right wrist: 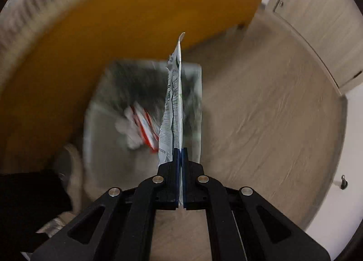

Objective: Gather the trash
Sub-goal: 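Lift the yellow packet with the left tool while the right tool carries the leaflets to the wastebasket, then open both tools over the wastebasket to drop packet and leaflets, then move both open tools from the wastebasket back to the bed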

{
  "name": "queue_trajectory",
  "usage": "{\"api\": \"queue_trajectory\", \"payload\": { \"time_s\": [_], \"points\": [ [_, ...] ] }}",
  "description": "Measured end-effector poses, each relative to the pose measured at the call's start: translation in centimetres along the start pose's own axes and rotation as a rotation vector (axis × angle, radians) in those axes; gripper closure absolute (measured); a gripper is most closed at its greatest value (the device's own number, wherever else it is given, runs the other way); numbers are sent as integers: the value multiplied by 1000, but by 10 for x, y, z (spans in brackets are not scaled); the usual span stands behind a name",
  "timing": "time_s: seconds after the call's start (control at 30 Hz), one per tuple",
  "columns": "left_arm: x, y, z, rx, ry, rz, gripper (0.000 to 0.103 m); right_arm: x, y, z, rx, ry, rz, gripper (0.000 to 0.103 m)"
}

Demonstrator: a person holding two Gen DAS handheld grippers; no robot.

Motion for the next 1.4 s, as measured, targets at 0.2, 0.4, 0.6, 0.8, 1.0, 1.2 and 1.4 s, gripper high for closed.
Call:
{"api": "queue_trajectory", "payload": {
  "time_s": [0.2, 0.4, 0.6, 0.8, 1.0, 1.2, 1.4],
  "points": [
    [15, 15, 70, -116, -53, 10, 99, -13, -1, 58, -133, 125, -90, 88],
    [33, 26, 114, -207, -110, 67, 98, 20, -2, 33, 5, 96, 34, 39],
    [48, 31, 169, -310, -132, 67, 98, 68, 10, 1, 90, -6, 241, 39],
    [64, 47, 262, -422, -117, 110, 26, 88, 19, -20, 138, -48, 313, 39],
    [52, 59, 273, -441, -126, 40, 25, 81, 23, -17, 115, -74, 285, 39],
    [45, 53, 246, -363, -187, 28, 25, 69, 26, -15, 92, -91, 271, 39],
    [54, 56, 214, -323, -153, 50, 25, 64, 20, -38, 121, -80, 244, 39]
  ]
}}
Point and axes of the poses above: each gripper's, at about its wrist camera, not at the fingertips, and z roughly the way its jaws point, x to its right, y to its underside, the point moved 3 cm from there along z, roughly the way its jaws point, and after that the axes turned 1 degree about y, right-handed, at the moved point
